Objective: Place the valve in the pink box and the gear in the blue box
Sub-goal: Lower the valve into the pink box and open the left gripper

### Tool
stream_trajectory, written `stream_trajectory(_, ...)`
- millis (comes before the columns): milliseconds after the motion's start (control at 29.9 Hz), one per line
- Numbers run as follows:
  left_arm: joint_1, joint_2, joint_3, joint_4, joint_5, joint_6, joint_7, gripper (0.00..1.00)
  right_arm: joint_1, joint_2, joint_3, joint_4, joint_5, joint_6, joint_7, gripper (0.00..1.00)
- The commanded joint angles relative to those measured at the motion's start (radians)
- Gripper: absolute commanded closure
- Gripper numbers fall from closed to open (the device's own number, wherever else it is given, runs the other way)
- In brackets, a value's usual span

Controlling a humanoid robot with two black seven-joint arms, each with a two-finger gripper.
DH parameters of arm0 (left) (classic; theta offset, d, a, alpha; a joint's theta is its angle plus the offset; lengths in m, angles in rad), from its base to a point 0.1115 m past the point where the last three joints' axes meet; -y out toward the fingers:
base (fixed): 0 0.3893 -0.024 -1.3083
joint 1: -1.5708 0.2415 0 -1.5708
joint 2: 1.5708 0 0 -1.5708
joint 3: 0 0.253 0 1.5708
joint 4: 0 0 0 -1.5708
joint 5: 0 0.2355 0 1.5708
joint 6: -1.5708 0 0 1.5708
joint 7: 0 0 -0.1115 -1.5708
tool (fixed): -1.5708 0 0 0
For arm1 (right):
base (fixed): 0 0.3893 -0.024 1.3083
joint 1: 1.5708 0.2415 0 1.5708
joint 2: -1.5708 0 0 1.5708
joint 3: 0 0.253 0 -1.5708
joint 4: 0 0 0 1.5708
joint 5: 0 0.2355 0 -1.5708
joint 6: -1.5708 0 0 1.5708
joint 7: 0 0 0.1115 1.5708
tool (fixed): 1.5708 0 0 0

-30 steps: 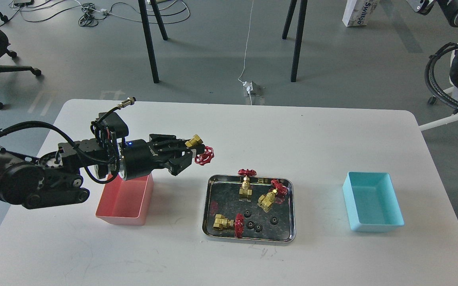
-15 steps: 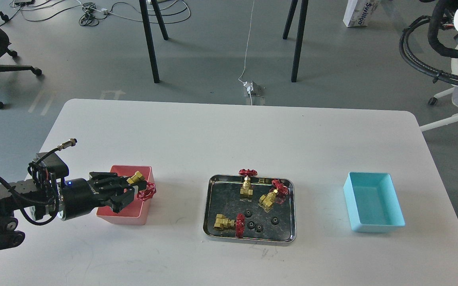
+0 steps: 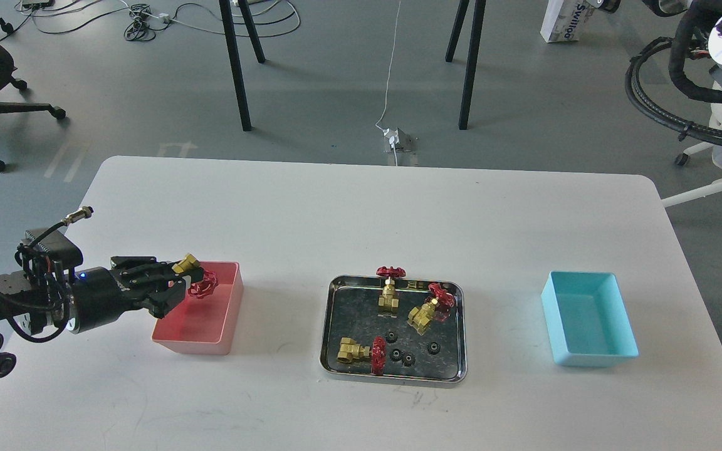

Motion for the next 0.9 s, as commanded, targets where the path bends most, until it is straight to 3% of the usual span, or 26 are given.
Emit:
stream_trajectory(0,0.002,-0.004,0.001,0.017,0.002,0.0,0.0,0.87,-0.004,0.0,0.0,0.008,0.0,0.0,0.0,0.01)
stream_trajectory(669,0.051,-0.092,0.003,0.066,0.005,0.0,0.0,0.86,-0.035,-0.003,0.002,0.014,0.002,0.002,0.002,0.01)
stream_trajectory(870,0.085,-0.108,0.0,0.132,0.003,0.0,0.0,0.86,-0.047,-0.018,0.011,0.035,0.002,0.0,0.004,0.01)
